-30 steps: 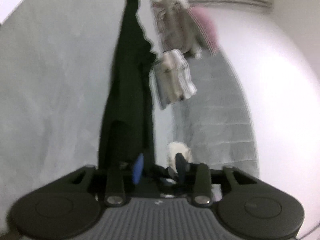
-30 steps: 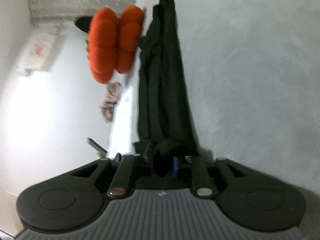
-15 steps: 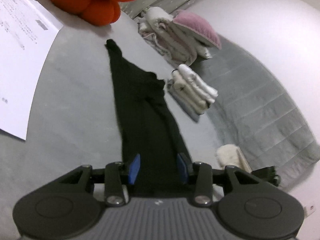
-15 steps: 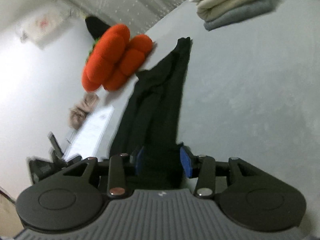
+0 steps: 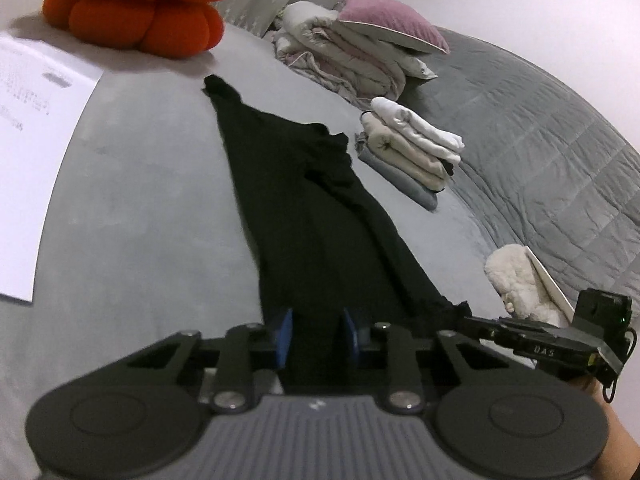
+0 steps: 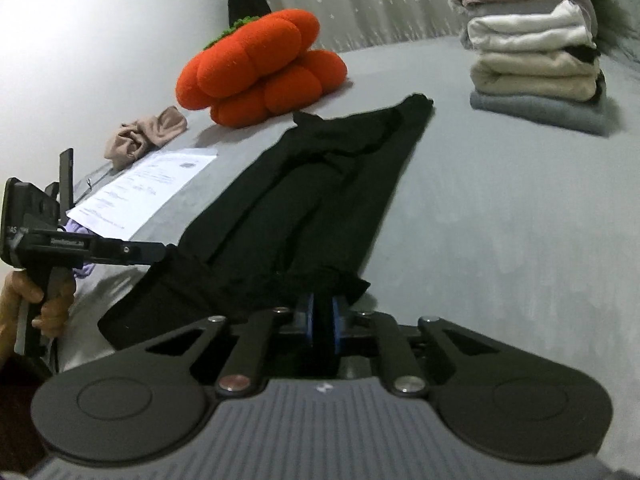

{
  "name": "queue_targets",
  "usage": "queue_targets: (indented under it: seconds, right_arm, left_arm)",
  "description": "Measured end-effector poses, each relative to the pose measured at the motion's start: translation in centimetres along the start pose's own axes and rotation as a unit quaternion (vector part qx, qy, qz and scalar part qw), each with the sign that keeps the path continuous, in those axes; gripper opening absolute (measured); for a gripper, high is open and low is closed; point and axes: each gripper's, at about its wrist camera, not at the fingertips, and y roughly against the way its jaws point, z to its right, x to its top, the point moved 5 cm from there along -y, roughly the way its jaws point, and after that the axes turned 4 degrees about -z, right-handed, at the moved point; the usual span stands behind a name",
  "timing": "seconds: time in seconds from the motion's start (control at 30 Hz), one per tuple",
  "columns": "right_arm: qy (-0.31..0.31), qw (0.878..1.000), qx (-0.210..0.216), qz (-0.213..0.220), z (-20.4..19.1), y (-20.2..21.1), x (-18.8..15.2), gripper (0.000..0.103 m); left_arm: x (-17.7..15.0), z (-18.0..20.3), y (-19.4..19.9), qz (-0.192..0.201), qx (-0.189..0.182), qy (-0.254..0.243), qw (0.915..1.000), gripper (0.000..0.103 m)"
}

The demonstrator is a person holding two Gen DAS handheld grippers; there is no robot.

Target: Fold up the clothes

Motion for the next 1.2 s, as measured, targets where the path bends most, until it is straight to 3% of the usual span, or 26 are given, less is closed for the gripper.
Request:
queue_targets:
  seconds: [0.17, 0.3, 0.5, 0.57, 0.73, 1.2]
  right_arm:
    - [-0.008, 1.000, 0.014, 0.011, 0.3, 0.3, 0.2, 0.009]
    - [-0.022, 0.999, 0.035, 0.022, 0.4, 0.6, 0.7, 0.008]
    - [-0.097, 0.987, 0.118, 0.052, 2.1, 1.5, 1.8, 0.008]
    - [-0.119, 0.983, 0.134, 0.049, 2.8, 1.1, 1.9, 0.008]
    - [-0.144, 0.981, 0.124, 0.038, 3.6, -0.2, 2.3, 0.008]
    - [-0.199, 0.958, 0.205, 0.036, 4.5, -1.8, 5.2, 0.008]
  left_arm:
    - [-0.2, 0.9, -0.2, -0.003, 0.004, -0.026, 0.9997, 0.005]
    - [0.1, 1.1, 0.9, 0.031, -0.030, -0.023, 0.9988, 0.004]
    - [0.7, 0.3, 2.6, 0.081, -0.088, 0.013, 0.9927, 0.004]
    - [0.9, 0.0, 2.2, 0.081, -0.079, 0.021, 0.9934, 0.004]
    - [1.4, -0.3, 1.3, 0.079, -0.061, 0.034, 0.9944, 0.004]
    - [5.3, -1.8, -0.1, 0.083, -0.103, 0.098, 0.9863, 0.004]
